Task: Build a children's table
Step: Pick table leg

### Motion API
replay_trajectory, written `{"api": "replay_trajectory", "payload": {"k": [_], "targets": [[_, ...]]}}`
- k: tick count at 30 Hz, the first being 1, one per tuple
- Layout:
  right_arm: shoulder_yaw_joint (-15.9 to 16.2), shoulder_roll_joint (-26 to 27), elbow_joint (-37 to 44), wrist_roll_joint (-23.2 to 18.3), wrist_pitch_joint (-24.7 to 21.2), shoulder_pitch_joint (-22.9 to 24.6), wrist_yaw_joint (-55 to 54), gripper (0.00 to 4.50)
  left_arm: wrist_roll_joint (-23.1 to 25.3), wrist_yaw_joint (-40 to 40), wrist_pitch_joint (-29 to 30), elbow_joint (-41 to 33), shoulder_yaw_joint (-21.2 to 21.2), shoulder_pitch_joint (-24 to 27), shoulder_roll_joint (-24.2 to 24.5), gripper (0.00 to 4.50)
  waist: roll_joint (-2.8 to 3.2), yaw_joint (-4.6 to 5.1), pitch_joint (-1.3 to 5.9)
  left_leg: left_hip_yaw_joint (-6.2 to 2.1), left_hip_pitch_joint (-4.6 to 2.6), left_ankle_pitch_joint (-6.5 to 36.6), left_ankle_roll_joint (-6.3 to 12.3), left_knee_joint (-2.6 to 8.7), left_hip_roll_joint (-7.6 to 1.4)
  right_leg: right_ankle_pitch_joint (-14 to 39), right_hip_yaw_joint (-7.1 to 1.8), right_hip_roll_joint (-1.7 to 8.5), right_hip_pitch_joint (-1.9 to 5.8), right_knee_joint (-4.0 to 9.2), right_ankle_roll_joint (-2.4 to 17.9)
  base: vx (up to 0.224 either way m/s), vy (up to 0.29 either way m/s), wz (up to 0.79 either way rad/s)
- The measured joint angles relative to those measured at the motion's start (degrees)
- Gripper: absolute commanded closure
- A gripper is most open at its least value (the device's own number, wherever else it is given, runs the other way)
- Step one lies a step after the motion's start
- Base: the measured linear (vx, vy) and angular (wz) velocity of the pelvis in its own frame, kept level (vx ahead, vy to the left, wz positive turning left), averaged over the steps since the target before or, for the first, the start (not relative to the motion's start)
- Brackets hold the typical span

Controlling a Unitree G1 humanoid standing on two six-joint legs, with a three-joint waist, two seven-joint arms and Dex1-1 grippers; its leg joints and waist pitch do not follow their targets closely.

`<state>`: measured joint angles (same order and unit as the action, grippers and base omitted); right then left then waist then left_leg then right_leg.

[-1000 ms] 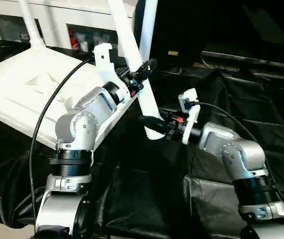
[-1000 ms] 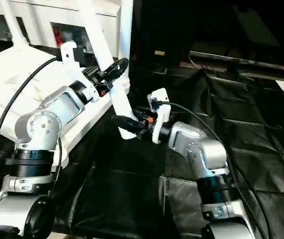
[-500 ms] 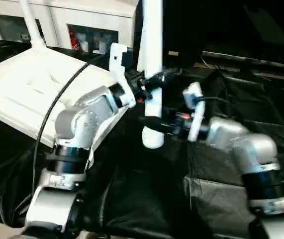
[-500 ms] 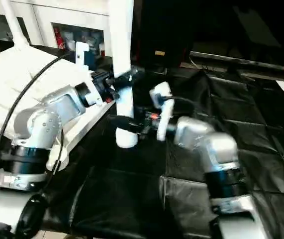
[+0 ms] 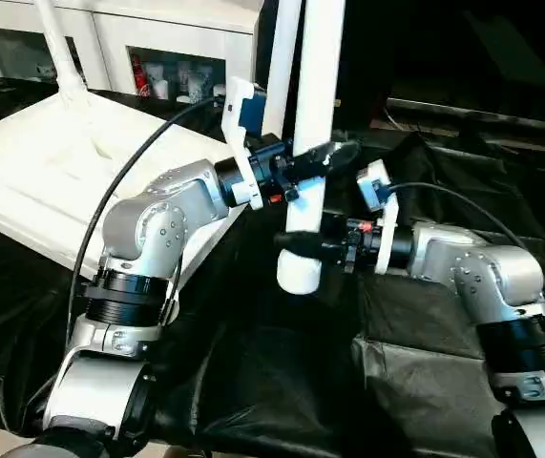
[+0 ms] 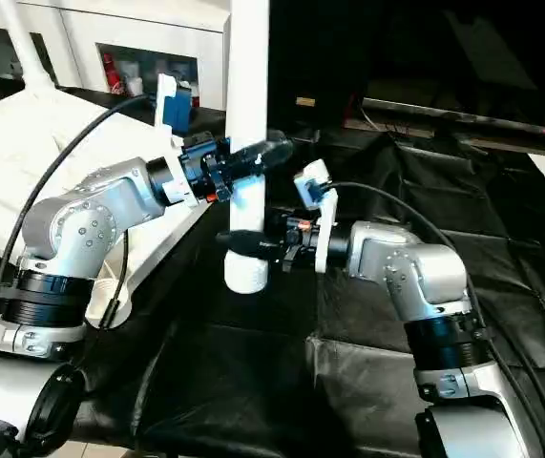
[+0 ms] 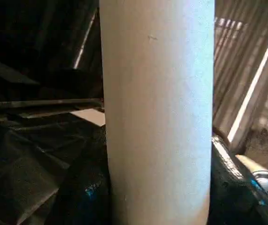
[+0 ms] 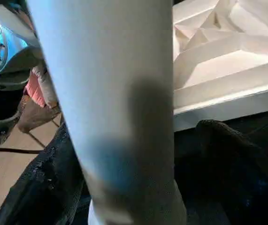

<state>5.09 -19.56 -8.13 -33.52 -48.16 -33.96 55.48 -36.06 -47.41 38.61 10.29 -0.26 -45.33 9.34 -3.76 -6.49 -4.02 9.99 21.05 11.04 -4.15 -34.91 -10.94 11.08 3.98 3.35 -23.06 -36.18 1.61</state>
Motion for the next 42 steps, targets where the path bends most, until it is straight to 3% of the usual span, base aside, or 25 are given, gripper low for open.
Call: {"api": "replay_trajectory", "payload": {"k": [8,10,13,14,26,28,32,37,42], "targets": [[1.8,-0.4,0.0,0.9,1.1,0.0,0.8,0.75,-0.1,-1.2,0.6,0.0,-0.3,0.0,0.2,2.62,0.0,-0.01,0.0,0.0,0.0,0.0,0.0,0.0,0.0,0.0,0.0,0.0,0.0,0.0,0.0,0.0,0.0,0.0],[1.8,-0.4,0.0,1.0,1.2,0.0,1.0,1.1,-0.2,-1.2,0.7,0.0,-0.5,0.0,0.2,2.62,0.0,-0.01,0.0,0.0,0.0,0.0,0.0,0.0,0.0,0.0,0.0,0.0,0.0,0.0,0.0,0.0,0.0,0.0],[1.9,-0.4,0.0,0.9,1.4,0.0,1.5,1.13,-0.2,-1.3,0.9,0.0,-0.8,0.0,0.3,2.62,0.0,-0.01,0.0,0.0,0.0,0.0,0.01,0.0,0.0,0.0,0.0,0.0,0.0,0.0,0.0,0.0,0.0,0.0],[1.9,-0.4,0.0,0.9,1.4,0.0,1.6,1.39,-0.2,-1.3,0.9,-0.1,-0.8,0.0,0.4,2.62,0.0,-0.01,0.0,0.0,0.0,0.0,0.01,0.0,0.0,0.0,0.0,0.0,0.0,0.0,0.0,0.0,0.0,0.0],[2.2,0.0,0.0,0.7,1.6,0.0,2.3,2.23,-0.1,-0.9,0.8,-0.1,-0.7,0.1,0.5,2.62,0.0,-0.01,0.0,0.0,0.0,0.0,0.04,0.0,0.0,0.0,0.0,0.0,0.0,0.0,0.0,0.0,0.0,0.0],[2.2,0.2,0.0,0.8,2.2,0.0,2.3,2.35,0.0,-0.3,0.8,-0.1,-0.5,0.1,0.4,2.06,-0.01,-0.02,0.0,0.0,0.01,0.0,0.05,0.0,0.0,0.0,0.0,0.0,0.0,-0.01,0.0,0.0,0.0,0.0],[2.2,0.4,0.0,0.8,2.4,0.2,2.3,2.5,-0.2,0.2,0.9,-0.1,0.2,0.7,0.3,1.75,-0.05,-0.01,0.01,0.0,0.0,0.0,0.06,0.0,0.0,0.0,0.0,0.0,0.0,-0.01,0.0,0.0,0.0,0.0],[1.8,1.1,0.0,0.6,2.6,0.4,1.8,2.55,-2.7,2.5,-1.6,-0.4,4.9,2.3,-3.0,1.5,-0.08,-0.06,0.01,0.01,0.04,-0.1,0.17,-0.01,-0.01,0.0,0.02,0.0,-0.01,-0.01,0.0,0.0,0.0,0.0],[-0.5,3.0,0.0,-0.3,3.8,0.6,0.4,2.56,-9.8,5.4,-3.7,-0.1,13.2,2.3,-6.2,1.5,-0.08,-0.1,0.01,0.01,0.03,-0.1,0.2,-0.01,-0.01,-0.1,0.03,0.0,0.0,-0.02,0.1,0.0,0.0,0.0]]}}
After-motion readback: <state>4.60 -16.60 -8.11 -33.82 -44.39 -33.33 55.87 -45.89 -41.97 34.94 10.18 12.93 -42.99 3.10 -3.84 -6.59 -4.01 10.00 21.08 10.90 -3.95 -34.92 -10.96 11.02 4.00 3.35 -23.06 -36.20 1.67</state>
